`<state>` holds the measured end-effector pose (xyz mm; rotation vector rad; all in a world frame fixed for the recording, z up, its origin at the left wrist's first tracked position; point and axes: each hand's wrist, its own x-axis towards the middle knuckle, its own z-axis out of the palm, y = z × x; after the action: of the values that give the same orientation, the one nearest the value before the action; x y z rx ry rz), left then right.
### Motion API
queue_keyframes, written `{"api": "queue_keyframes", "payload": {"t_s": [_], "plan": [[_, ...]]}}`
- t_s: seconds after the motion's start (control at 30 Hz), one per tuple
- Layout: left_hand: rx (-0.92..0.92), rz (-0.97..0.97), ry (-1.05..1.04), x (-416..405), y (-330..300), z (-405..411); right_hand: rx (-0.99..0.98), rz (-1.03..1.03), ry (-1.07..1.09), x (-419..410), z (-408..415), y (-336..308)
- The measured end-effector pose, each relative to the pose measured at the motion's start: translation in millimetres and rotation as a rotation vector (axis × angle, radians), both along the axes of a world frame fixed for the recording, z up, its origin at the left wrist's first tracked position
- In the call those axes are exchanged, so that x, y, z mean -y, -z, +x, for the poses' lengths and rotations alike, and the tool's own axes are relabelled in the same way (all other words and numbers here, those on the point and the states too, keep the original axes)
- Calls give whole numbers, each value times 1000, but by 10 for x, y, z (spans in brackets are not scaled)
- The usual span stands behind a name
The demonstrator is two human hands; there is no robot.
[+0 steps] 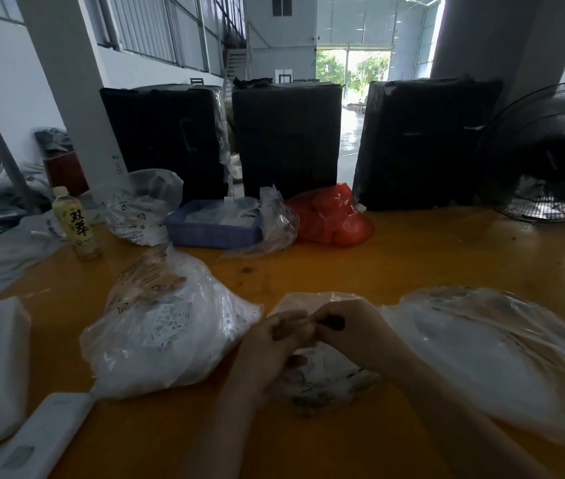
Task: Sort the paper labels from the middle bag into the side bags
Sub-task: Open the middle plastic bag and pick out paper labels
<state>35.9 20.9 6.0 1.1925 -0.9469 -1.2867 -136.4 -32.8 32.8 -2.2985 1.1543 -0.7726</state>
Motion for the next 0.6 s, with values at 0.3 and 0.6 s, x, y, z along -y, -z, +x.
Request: {"api": "queue_keyframes", "payload": {"t_s": [0.3, 0.6], "plan": [[-332, 55, -173, 114, 163, 75, -229, -65, 93, 76, -78, 271], [-376, 1, -181, 104, 255, 79, -402, -93, 99, 33, 38, 445]]}}
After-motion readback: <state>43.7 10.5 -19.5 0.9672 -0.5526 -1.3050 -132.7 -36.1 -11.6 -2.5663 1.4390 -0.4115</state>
